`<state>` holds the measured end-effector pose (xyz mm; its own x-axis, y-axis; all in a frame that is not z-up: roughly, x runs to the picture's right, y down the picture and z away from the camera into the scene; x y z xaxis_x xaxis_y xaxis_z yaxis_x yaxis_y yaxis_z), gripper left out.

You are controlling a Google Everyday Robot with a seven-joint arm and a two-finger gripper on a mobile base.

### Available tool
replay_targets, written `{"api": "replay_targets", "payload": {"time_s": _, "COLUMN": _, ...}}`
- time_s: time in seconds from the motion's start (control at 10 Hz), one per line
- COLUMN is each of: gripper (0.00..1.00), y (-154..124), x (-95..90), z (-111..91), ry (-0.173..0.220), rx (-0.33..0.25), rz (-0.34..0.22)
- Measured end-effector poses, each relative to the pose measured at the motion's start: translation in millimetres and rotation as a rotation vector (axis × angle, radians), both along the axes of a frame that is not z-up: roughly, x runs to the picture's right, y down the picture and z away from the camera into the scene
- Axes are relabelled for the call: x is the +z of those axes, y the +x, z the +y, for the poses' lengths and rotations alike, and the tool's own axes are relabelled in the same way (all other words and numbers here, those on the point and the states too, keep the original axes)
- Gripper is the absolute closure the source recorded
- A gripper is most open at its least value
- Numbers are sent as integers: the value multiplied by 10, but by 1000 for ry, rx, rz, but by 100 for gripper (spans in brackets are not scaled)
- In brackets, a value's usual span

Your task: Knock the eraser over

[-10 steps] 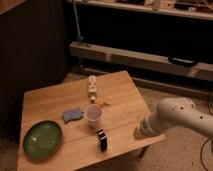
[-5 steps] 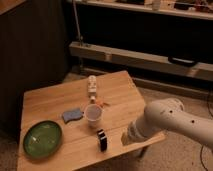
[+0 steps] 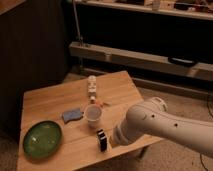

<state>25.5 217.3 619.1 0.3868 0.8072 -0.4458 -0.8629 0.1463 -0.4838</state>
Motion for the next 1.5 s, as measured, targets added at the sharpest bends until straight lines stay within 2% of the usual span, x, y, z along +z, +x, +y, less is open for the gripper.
{"api": "replay_targets", "payload": {"time_s": 0.2, "gripper": 100, "y": 83, "x": 197, "z": -185, "ry": 37, "rx": 26, "rz": 47}}
{"api": "replay_targets", "payload": {"time_s": 0.3, "gripper": 100, "y": 83, "x": 239, "z": -252, "ry": 63, "rx": 24, "rz": 67}}
{"api": "replay_targets", "payload": {"time_s": 0.5, "gripper": 100, "y": 88, "x": 272, "z": -295, "ry": 107, "rx": 23, "rz": 112}}
{"api": "replay_targets", "payload": {"time_s": 0.7, "gripper": 100, "y": 31, "x": 335, "z": -240, "ry": 125, "rx": 1, "rz": 133}}
{"api": "replay_targets", "payload": {"time_s": 0.9, "gripper": 100, "y": -45, "x": 447, "z": -160, "ry": 127, "rx": -21, "rz": 140}}
{"api": "replay_targets", "payload": {"time_s": 1.3, "gripper": 100, "y": -136, "x": 619, "z": -171, "ry": 139, "rx": -62, "rz": 172}}
{"api": "replay_targets", "payload": {"time_s": 1.5, "gripper": 100, "y": -228, "x": 652, "z": -85, "ry": 121, "rx": -90, "rz": 168}}
